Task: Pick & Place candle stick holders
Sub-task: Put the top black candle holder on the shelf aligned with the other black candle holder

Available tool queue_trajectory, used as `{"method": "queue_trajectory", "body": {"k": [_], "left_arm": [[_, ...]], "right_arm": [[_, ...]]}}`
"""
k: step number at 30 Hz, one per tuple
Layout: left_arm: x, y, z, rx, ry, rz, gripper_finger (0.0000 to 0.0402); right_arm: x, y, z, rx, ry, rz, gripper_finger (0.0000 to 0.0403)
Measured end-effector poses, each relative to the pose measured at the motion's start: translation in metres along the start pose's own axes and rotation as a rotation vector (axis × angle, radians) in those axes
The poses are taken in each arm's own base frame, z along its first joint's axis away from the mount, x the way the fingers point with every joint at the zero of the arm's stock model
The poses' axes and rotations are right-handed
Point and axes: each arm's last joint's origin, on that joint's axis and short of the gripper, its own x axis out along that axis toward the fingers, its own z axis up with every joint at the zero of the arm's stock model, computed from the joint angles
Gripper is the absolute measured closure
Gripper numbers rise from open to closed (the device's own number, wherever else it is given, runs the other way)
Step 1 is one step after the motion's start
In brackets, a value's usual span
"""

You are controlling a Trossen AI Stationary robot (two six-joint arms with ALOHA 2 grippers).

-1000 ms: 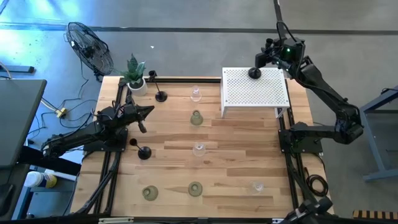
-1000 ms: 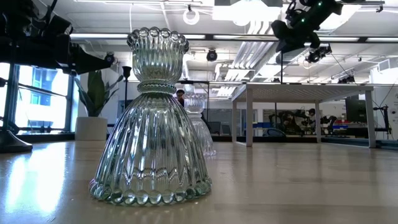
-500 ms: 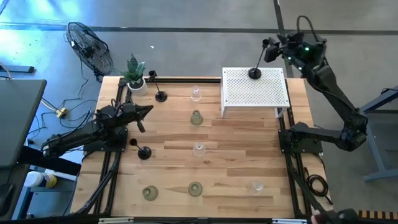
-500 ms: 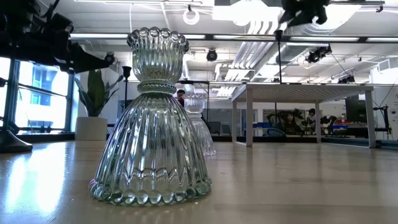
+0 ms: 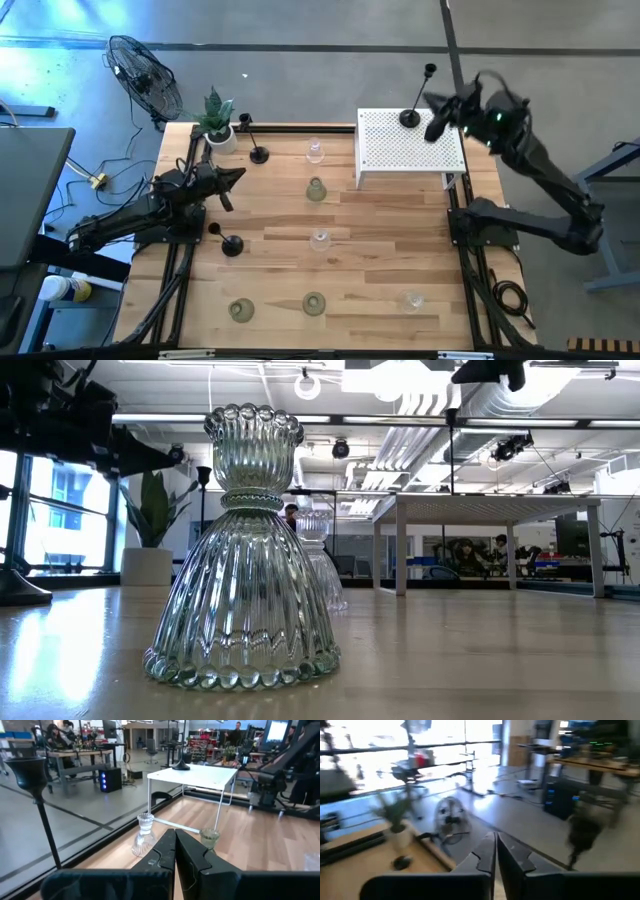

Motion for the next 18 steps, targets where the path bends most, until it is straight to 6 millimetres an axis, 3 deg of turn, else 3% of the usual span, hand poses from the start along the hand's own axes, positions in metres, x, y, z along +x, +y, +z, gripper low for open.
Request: {"method": "queue_trajectory", "body": {"k": [3,7,12,18], "left_arm": [[-0.002,0.000,0.006,-0.025,0.001,0.000,0.0401],[-0.007,0.001,0.022,-0.050,0.005,0.012,0.0401],[-0.004,0.001,0.040,-0.088,0.050,0.050,0.0401],[0.025,-0.003,0.045,-0.051,0.221,0.123,0.0401]], "right_arm": [[-0.002,0.013,-0.029,-0.004,-0.015,0.041,0.0380],[-0.003,0.027,-0.065,-0.005,-0.055,0.105,0.0398],[-0.005,0.037,-0.088,-0.008,-0.101,0.178,0.0398],[-0.003,0.048,-0.103,-0.034,-0.099,0.237,0.0401]]}}
